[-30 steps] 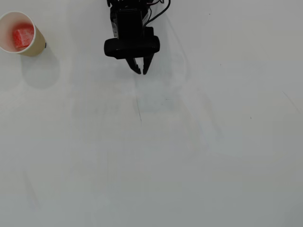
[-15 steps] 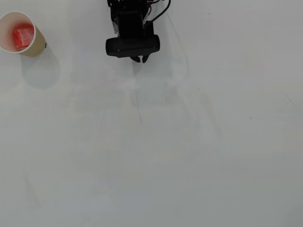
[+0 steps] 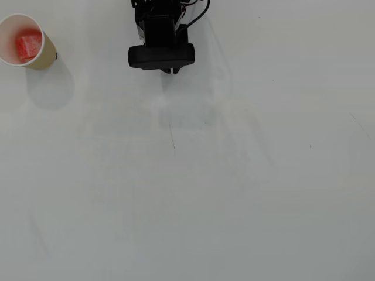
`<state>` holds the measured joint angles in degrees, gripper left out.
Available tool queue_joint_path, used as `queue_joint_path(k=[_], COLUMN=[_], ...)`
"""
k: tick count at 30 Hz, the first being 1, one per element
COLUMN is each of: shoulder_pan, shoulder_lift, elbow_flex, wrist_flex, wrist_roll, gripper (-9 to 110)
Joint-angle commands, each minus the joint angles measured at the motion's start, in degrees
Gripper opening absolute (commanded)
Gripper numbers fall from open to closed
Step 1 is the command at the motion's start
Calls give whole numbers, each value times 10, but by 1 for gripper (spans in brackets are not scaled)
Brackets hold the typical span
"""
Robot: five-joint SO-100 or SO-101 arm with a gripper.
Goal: Pick up the cube and drop it in the cup.
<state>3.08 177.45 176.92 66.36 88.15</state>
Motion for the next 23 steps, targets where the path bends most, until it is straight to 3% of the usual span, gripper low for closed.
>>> queue_joint_path(k=[1, 23], shoulder_pan=[0, 12], shoulder_lift=[21, 21], elbow_flex=[19, 19], wrist_flex=[1, 1], wrist_roll=[-4, -4], gripper=[0, 0])
